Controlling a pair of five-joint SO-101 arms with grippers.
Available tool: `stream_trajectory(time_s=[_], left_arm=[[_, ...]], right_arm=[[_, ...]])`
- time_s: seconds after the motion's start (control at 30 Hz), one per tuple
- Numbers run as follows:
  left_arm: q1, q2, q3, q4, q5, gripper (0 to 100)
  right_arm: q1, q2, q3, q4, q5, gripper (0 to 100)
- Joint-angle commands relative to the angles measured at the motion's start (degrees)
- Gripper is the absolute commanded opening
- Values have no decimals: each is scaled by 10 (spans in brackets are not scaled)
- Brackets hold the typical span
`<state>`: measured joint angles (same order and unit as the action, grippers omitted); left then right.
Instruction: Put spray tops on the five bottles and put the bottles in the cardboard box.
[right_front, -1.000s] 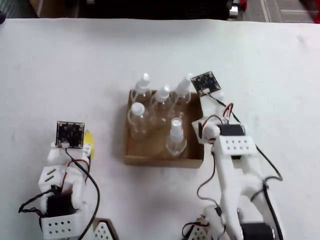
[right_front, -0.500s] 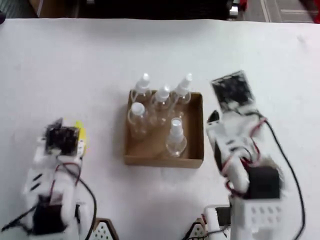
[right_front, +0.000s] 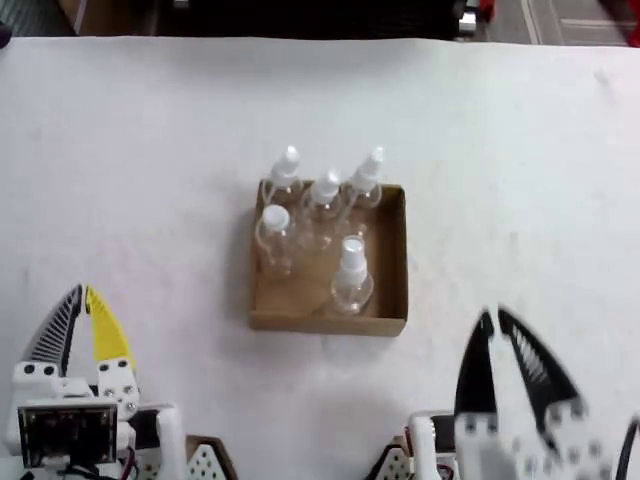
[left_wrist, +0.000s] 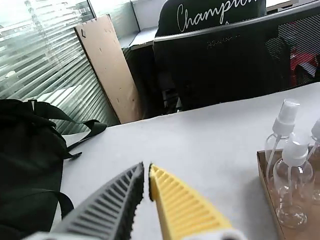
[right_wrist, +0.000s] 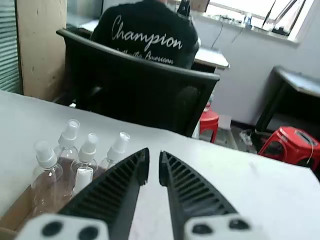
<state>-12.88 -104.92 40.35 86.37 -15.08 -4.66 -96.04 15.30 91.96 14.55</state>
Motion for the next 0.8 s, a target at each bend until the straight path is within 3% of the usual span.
stream_trajectory(time_s=[0.0, 0.2, 0.47, 0.6, 0.77], left_arm=[[4, 6, 58, 2, -9, 28], [8, 6, 211, -34, -4, 28], [8, 6, 491, -224, -4, 28], [8, 6, 564, -295, -4, 28], [10, 6, 566, -309, -7, 28]], right_arm=[[0, -85, 94, -37, 21, 16], [0, -62, 223, -65, 19, 19], [3, -73, 498, -213, 18, 19], [3, -73, 591, -265, 16, 19], [3, -73, 709, -331, 16, 19]])
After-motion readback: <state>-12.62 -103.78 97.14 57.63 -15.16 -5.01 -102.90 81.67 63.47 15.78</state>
